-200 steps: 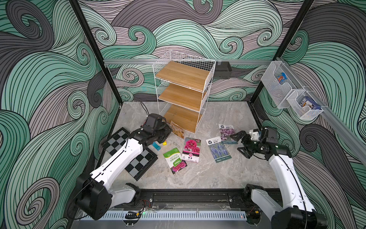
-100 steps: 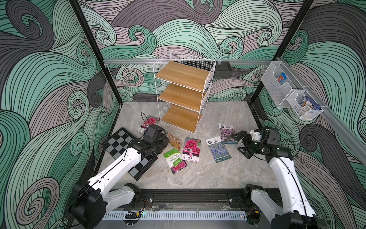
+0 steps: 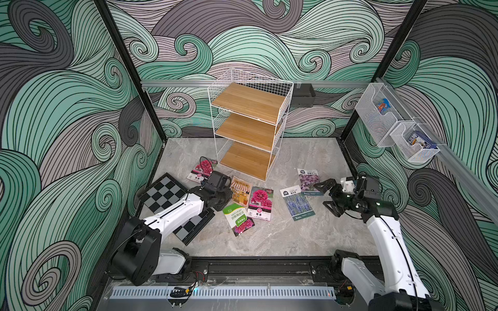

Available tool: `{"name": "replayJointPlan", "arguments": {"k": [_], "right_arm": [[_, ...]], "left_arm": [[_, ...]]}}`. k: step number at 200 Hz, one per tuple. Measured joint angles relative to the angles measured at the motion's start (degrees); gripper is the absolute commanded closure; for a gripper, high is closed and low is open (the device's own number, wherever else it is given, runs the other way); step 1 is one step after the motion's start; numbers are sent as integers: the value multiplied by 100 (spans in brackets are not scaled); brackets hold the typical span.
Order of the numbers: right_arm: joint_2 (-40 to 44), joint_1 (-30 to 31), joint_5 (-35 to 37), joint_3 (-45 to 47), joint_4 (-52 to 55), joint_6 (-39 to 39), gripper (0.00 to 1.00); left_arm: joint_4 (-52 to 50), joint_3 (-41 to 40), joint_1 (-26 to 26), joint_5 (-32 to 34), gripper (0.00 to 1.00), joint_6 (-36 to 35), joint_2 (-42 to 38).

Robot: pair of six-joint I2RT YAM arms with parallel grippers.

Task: Take the seed bag off the shelf
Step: Place the seed packet at the center of the board.

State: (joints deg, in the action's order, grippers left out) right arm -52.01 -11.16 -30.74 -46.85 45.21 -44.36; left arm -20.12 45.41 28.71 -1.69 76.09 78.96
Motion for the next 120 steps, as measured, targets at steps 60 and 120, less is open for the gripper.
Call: {"name": "replayJointPlan", "arguments": {"k": [60, 120], "right_arm": [[-31, 0, 26, 70, -2, 138, 1], [-1091, -13, 791, -234, -293, 1373, 1]], "left_arm": [[-651, 782, 0, 46, 1, -214, 581], [-1928, 984, -708, 811, 2, -2188, -1633]]}}
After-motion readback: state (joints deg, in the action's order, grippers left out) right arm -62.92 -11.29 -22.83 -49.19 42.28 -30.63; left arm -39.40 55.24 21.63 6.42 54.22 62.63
